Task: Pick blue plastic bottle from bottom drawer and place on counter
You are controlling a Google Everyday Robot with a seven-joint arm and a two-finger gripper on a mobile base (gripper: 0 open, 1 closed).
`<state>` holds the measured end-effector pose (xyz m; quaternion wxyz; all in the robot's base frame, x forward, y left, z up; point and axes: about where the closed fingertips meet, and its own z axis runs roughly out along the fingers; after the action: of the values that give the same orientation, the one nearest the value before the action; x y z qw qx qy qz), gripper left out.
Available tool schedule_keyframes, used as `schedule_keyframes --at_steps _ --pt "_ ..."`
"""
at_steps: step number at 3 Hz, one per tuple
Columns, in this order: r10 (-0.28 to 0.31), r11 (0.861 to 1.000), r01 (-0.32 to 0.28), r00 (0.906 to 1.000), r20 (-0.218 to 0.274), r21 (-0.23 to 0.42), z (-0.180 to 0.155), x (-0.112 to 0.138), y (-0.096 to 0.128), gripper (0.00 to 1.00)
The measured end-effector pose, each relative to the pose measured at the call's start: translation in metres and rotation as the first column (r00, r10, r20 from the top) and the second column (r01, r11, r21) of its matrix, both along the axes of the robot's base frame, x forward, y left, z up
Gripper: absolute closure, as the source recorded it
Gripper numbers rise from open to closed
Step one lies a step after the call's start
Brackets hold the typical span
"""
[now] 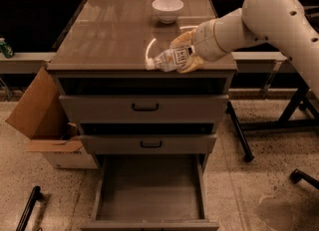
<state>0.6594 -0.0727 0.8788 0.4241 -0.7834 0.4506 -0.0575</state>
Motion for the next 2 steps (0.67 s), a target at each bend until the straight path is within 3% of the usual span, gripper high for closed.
schedule_keyframes --at_steps 2 --pt "-0.087 0.993 0.092 0.9935 -0.073 0.072 0.008 0.069 0.01 1.0"
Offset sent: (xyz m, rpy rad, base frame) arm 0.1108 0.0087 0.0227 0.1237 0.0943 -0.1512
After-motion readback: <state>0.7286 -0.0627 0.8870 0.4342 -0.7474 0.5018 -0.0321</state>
